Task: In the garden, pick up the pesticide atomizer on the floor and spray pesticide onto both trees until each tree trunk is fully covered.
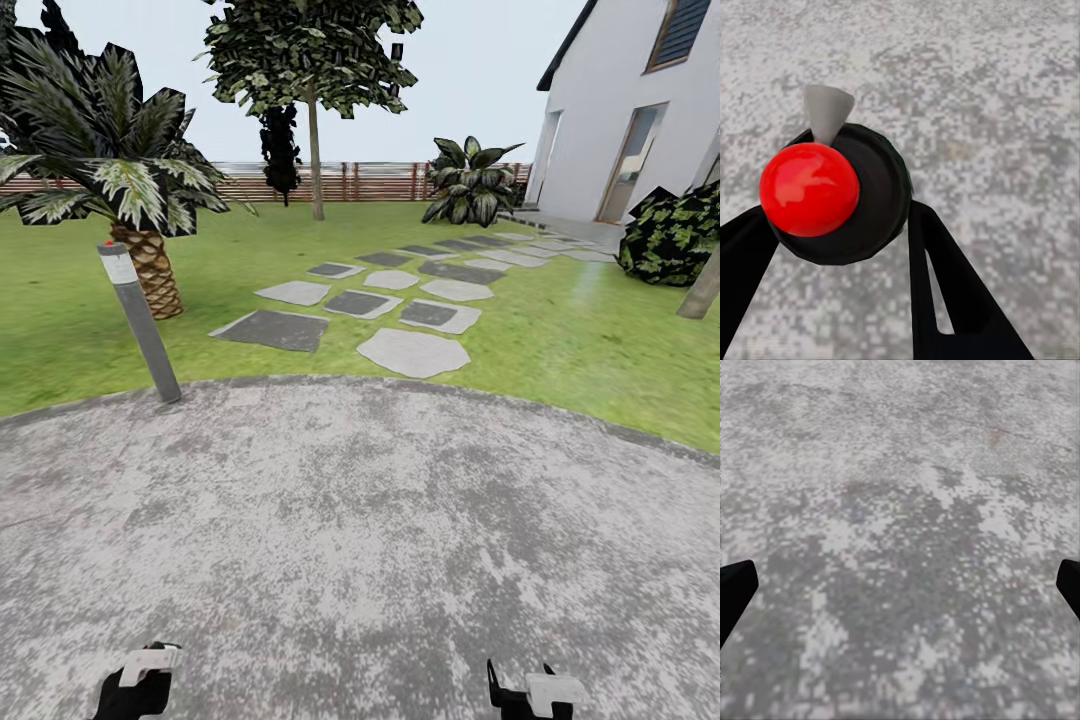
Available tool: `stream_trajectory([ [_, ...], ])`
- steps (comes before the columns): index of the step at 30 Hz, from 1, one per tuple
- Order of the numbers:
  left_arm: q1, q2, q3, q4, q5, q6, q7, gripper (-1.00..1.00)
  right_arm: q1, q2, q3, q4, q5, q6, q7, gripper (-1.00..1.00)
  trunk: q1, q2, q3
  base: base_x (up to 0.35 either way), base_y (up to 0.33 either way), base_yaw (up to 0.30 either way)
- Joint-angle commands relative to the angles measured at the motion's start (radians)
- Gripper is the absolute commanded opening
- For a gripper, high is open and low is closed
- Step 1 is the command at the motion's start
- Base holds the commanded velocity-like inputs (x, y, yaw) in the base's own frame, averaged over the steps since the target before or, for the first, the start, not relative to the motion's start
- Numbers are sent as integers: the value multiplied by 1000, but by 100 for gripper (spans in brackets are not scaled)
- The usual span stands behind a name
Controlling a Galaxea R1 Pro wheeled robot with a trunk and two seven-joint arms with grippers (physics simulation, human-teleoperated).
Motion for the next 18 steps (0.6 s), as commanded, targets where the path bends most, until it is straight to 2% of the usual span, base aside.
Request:
stream_trajectory([
  [1,0,0,9,0,-10,-5,-6,-100,0,0,1,1,2,-2,-3,100,0,0,-1,0,0,0],
  [6,0,0,9,-1,-10,-5,-7,-100,0,-1,2,1,2,-2,-3,100,0,0,-1,0,0,0],
  [18,1,-2,7,0,-10,-4,-6,-100,0,0,2,1,2,-3,-3,100,-46,84,37,0,0,0],
])
